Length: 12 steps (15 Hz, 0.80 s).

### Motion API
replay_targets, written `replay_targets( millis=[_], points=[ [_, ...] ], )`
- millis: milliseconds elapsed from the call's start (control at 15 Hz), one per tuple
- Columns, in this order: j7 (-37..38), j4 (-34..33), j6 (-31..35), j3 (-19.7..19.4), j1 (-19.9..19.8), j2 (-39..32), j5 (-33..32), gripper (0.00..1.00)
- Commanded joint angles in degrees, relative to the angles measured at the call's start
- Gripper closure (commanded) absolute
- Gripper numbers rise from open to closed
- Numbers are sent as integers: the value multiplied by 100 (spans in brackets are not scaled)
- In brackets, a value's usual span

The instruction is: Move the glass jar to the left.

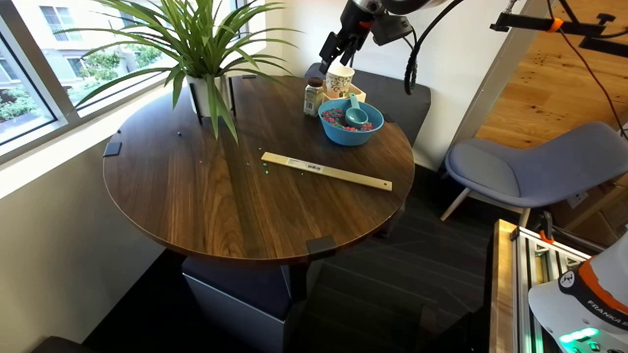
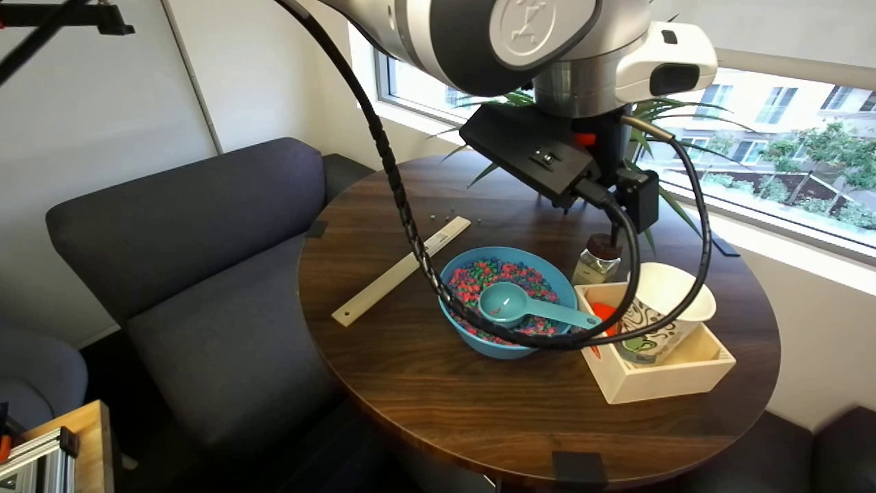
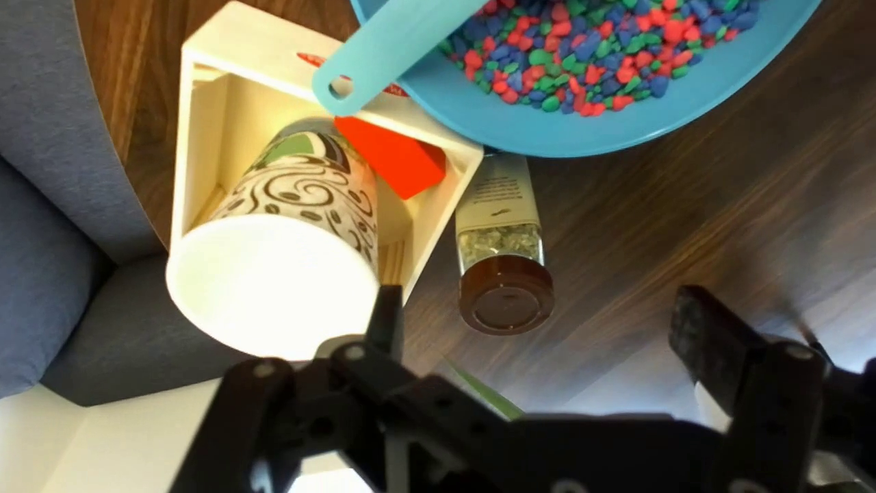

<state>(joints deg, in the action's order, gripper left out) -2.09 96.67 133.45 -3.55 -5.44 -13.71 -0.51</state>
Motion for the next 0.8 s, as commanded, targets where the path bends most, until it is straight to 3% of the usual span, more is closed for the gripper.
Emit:
replay_targets(
  millis=[0,733],
  points=[
    [-239,-570,162,50,-28,-567,129,0],
    [-125,-1504,0,109,-122,-1579,366,1]
  ],
)
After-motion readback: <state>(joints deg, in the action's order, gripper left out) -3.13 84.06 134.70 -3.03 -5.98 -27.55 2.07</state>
